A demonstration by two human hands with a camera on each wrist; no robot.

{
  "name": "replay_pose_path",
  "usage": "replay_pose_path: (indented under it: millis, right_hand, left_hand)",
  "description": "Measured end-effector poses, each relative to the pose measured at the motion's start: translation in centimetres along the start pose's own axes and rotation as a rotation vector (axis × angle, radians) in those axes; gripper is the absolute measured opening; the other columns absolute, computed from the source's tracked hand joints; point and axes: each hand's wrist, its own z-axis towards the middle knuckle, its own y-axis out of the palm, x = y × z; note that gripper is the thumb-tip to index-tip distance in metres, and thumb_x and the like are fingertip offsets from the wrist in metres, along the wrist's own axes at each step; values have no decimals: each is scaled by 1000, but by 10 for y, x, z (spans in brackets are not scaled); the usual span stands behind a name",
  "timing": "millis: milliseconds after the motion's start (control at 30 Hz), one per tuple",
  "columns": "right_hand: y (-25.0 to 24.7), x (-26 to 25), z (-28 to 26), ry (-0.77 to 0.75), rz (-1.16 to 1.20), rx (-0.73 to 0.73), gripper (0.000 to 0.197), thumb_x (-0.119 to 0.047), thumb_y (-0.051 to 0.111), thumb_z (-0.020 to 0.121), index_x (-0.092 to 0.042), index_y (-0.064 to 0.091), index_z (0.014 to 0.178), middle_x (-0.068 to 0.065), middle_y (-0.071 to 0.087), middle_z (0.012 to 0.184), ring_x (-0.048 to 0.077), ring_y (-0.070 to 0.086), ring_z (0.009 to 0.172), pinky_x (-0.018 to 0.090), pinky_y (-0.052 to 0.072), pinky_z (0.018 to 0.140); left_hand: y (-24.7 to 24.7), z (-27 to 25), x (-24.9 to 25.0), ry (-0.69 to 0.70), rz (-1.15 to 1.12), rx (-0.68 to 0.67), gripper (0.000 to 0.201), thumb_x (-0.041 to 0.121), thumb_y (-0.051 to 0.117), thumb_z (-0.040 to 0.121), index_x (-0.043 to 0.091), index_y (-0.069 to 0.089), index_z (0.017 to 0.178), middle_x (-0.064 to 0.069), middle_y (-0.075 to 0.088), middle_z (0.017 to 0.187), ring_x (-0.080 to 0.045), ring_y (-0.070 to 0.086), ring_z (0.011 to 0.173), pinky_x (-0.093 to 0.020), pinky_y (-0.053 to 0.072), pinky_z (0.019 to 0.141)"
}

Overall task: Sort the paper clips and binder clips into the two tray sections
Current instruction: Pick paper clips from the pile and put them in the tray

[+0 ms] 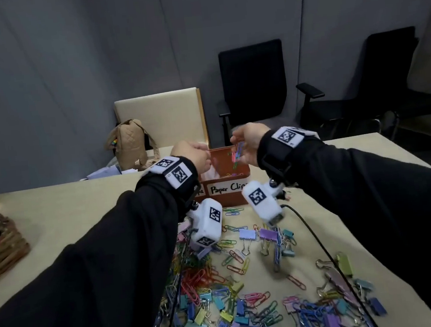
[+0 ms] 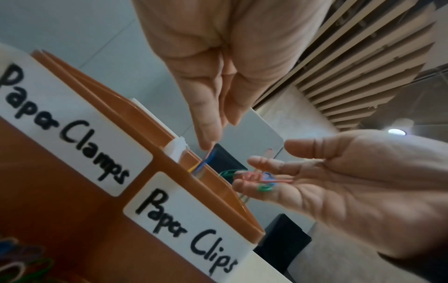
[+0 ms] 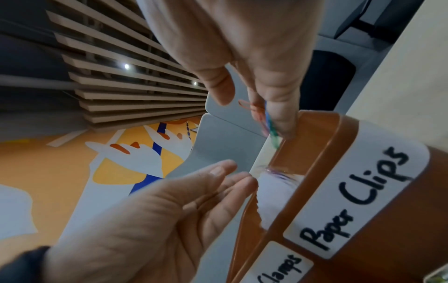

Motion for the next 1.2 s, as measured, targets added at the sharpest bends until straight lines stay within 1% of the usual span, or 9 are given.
replay_pose_path:
  millis: [67, 133, 267, 367, 533, 633, 833, 1033, 1200]
  right_hand:
    - [-2, 1, 3, 12, -80, 0, 29, -16, 38, 99, -16, 44, 70, 1, 34, 67, 5, 42, 64, 30, 50, 81]
    - [-7, 2, -3, -13, -242, -4, 24, -18, 43, 96, -15, 53, 75, 0, 42, 68, 10, 41, 56, 30, 44, 66]
    - [-26, 10, -28, -224, -490, -58, 19, -1, 49, 92, -10, 63, 82, 5, 63, 75, 14, 55, 57, 27, 50, 61]
    - [-51, 22, -45, -264, -841, -176, 16, 5, 59, 85, -9, 66, 82, 5, 66, 67, 17, 58, 54, 24, 50, 49]
    - [-78, 50, -56, -200, -1640, -425, 37, -2, 71, 78, -26, 68, 105, -1, 66, 94, 10, 54, 72, 19, 43, 61]
    - [-80, 63, -57, -295, -1960, -542, 51, -4, 68, 79, -34, 61, 120, -6, 61, 104, 12, 49, 81, 22, 40, 71]
    - [-80, 70, -53, -346, -1996, -625, 52, -7, 66, 81, -35, 58, 124, -3, 63, 108, 15, 54, 88, 27, 46, 79]
    - [-90, 70, -54, -414, -1888, -604, 31, -28, 68, 82, -31, 64, 112, -6, 61, 102, 13, 52, 85, 27, 47, 79]
    - [-90, 73, -60, -351, -1902, -556, 45, -56, 73, 70, -35, 60, 108, -9, 60, 100, 14, 56, 90, 36, 51, 82]
  left_hand:
    - [1, -3, -6, 39, 67, -28, 19, -7, 48, 93, 2, 61, 103, -11, 55, 71, -18, 53, 57, -20, 47, 51]
    - [-2, -9, -17, 119, 205, -98, 10, 0, 58, 90, 6, 65, 87, -13, 63, 75, -22, 61, 63, -24, 52, 52]
    - [-12, -26, -37, 242, 518, -200, 14, 11, 71, 83, 17, 70, 71, 1, 64, 59, -13, 59, 53, -22, 47, 47]
    - [-10, -37, -53, 299, 781, -344, 5, 19, 76, 80, 23, 75, 83, 10, 67, 70, -8, 63, 66, -20, 49, 62]
    - [10, -49, -73, 436, 1175, -604, 35, 20, 66, 85, 26, 66, 119, 5, 65, 108, -12, 61, 94, -22, 47, 81]
    - [22, -50, -78, 476, 1288, -685, 33, 19, 66, 85, 24, 66, 117, -1, 66, 109, -21, 62, 99, -28, 50, 83]
    - [23, -50, -82, 462, 1300, -664, 20, 27, 70, 81, 18, 70, 99, -2, 68, 97, -21, 64, 90, -29, 52, 76]
    - [15, -43, -82, 478, 1286, -561, 28, 43, 76, 71, 19, 69, 84, 0, 56, 99, -20, 58, 88, -35, 53, 77]
    - [19, -41, -74, 405, 1318, -533, 34, 47, 73, 72, 15, 69, 83, -3, 68, 87, -20, 63, 81, -34, 54, 69]
